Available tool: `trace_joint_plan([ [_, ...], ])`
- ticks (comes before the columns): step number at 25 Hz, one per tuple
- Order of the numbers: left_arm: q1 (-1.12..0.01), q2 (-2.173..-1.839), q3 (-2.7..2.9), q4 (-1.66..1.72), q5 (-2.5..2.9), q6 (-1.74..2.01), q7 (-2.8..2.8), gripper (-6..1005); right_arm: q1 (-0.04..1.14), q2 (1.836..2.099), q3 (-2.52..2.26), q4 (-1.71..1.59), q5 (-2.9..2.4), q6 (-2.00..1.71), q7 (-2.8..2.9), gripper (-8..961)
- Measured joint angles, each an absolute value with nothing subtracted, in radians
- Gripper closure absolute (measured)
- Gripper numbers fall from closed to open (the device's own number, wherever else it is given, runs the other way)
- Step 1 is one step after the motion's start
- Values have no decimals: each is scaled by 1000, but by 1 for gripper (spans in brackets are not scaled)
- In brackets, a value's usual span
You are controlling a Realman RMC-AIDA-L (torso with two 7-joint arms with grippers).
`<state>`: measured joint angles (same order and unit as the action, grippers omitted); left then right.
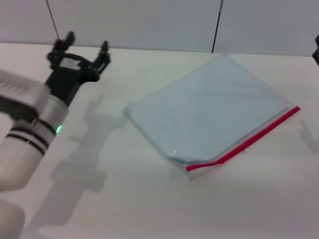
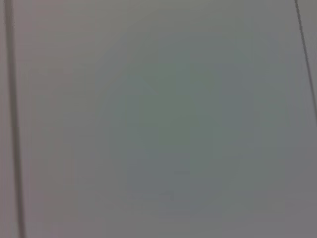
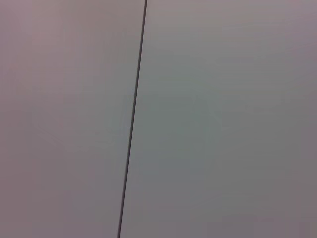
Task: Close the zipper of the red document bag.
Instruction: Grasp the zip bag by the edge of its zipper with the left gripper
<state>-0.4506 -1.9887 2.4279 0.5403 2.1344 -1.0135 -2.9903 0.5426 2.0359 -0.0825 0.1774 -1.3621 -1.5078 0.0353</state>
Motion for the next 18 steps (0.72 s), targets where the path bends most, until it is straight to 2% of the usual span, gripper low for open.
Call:
trace_joint_plan([
  [4, -458, -1900, 2429, 742, 2141, -761, -2956, 177, 541, 2036, -83, 176, -1364, -1508, 35, 72],
  [7, -453, -1851, 2404, 899, 2141, -555, -2854, 178, 537, 2035, -83, 176, -1363, -1508, 35, 72],
  [8, -449, -1844, 2391, 935, 2141, -505, -2822, 178, 536, 2034, -83, 176, -1363, -1508, 35, 72],
  [11, -415, -1844, 2280, 1119, 2141, -183, -2648, 179, 533, 2034, -82, 174, -1361, -1508, 35, 73],
  [12, -415, -1844, 2280, 1119, 2141, -183, -2648, 179, 533, 2034, -82, 174, -1361, -1508, 35, 73],
  [18, -351, -1878, 2160, 1360, 2162, 239, -2415, 181, 532, 2034, -81, 172, -1360, -1508, 34, 73],
])
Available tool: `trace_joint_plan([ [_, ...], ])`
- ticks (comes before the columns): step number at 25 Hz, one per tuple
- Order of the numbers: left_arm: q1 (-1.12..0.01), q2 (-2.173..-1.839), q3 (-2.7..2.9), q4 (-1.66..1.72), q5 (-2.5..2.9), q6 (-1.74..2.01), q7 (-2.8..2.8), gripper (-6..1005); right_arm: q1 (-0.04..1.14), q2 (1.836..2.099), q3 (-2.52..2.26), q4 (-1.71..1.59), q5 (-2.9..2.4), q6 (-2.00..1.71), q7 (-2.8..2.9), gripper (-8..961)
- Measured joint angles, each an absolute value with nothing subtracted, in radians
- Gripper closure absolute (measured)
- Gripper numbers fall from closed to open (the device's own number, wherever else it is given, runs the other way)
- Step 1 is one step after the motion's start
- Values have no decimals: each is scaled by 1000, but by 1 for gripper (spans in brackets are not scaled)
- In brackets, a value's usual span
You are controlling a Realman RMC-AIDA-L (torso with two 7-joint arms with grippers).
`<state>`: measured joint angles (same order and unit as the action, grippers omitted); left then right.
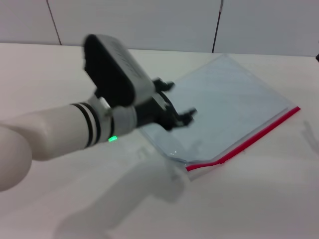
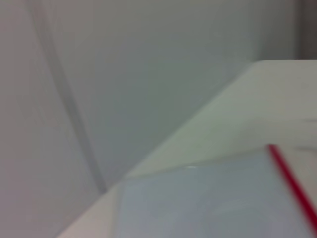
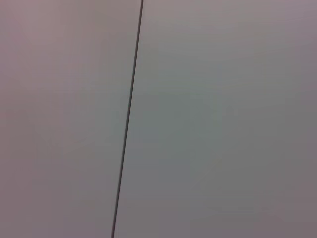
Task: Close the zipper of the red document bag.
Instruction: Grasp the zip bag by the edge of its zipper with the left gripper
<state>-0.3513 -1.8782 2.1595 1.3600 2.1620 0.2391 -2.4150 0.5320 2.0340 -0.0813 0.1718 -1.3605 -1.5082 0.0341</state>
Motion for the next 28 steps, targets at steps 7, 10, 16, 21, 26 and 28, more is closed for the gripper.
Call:
trace_joint_plan([
  [7, -293, -1976, 2087, 1568, 2462, 643, -2432, 183, 531, 2034, -81, 167, -1361, -1508, 34, 73],
  [10, -291, -2008, 2089, 1601, 2535, 737, -2434, 190, 531, 2034, -80, 167, -1361, -1508, 34, 73],
  [16, -302, -2022, 2124, 1646, 2599, 870, -2453, 203, 535, 2034, -83, 167, -1364, -1508, 34, 73],
  [21, -306, -2021, 2143, 1622, 2635, 860, -2429, 215, 534, 2034, -82, 167, -1363, -1508, 34, 74],
  [26, -311, -2022, 2154, 1546, 2638, 773, -2364, 226, 538, 2035, -82, 167, -1362, -1508, 34, 74],
  [28, -313, -2023, 2160, 1516, 2639, 732, -2345, 231, 538, 2035, -83, 167, -1362, -1509, 34, 74],
])
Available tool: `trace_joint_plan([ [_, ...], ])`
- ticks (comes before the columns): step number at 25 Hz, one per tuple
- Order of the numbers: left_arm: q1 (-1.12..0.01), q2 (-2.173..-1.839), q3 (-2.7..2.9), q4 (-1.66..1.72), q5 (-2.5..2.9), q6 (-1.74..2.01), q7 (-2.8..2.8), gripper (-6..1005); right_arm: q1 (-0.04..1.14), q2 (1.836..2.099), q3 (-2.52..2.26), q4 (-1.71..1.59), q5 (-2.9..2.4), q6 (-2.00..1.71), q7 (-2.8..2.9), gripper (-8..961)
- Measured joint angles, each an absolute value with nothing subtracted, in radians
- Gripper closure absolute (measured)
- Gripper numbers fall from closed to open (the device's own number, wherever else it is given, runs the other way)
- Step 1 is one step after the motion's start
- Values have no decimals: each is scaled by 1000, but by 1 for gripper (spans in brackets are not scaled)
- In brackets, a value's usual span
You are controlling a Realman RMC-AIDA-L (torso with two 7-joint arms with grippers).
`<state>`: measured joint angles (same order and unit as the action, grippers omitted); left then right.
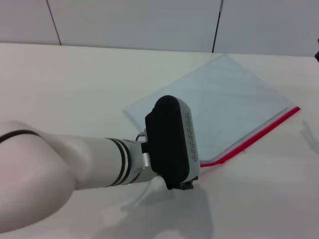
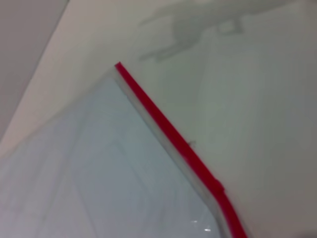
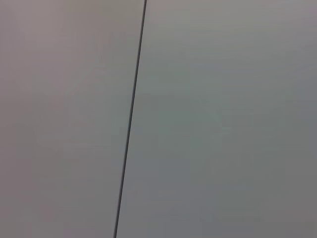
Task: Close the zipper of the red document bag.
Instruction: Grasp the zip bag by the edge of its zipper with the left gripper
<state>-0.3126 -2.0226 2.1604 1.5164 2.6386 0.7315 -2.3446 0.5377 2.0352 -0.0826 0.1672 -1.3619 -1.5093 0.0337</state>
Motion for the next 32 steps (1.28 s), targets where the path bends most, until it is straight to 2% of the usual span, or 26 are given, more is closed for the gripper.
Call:
trace_joint_plan([
  [8, -316, -2022, 2168, 1435, 2633, 608, -2303, 249, 538, 2036, -83, 167, -1362, -1512, 34, 74],
  [17, -377, -2025, 2221, 1256, 2626, 406, -2281, 270, 539, 2036, -83, 167, -1364, -1517, 34, 75],
  [26, -372, -2024, 2267, 1212, 2634, 287, -2280, 290, 537, 2035, -85, 167, -1368, -1518, 34, 75],
  [32, -335, -2025, 2276, 1189, 2636, 158, -2256, 566, 545, 2031, -153, 165, -1373, -1516, 34, 75],
])
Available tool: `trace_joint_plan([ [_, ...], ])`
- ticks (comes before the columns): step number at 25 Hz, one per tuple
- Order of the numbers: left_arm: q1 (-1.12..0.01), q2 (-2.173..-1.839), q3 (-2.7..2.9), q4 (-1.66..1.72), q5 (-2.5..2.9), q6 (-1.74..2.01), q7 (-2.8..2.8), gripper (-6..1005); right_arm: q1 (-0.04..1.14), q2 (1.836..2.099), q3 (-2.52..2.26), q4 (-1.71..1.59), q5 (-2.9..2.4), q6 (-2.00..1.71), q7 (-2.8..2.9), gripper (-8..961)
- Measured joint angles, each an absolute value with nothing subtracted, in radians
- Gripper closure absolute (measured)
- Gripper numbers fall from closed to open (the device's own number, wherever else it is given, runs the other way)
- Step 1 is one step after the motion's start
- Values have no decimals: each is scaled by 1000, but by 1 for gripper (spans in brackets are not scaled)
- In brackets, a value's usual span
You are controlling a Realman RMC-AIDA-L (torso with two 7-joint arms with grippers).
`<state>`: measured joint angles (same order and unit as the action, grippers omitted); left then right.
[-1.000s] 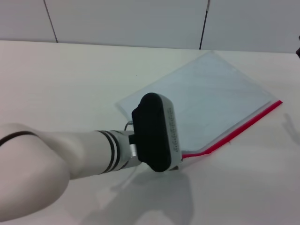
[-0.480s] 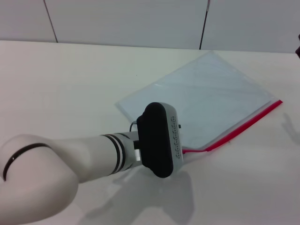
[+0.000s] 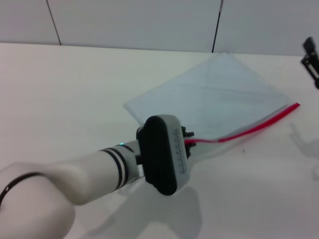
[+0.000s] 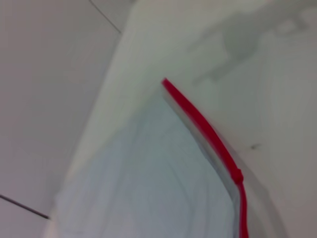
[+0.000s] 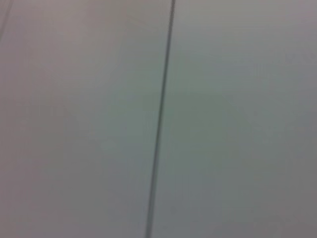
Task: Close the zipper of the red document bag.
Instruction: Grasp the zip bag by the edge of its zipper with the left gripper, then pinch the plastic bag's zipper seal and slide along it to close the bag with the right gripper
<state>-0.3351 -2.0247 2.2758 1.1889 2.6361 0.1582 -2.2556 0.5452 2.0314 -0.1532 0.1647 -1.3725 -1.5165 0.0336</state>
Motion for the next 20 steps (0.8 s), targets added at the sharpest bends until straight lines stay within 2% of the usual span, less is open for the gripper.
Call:
trace_joint_plan([
  [4, -277, -2026, 2285, 1180, 2635, 14, -2178, 732, 558, 2031, -268, 115, -1430, -1520, -10, 75],
  [7, -252, -2026, 2287, 1178, 2633, -52, -2153, 926, 573, 2031, -312, 99, -1537, -1522, -107, 75],
  [20, -218, -2023, 2289, 1168, 2635, -143, -2120, 944, 598, 2034, -327, 105, -1831, -1412, -505, 76],
])
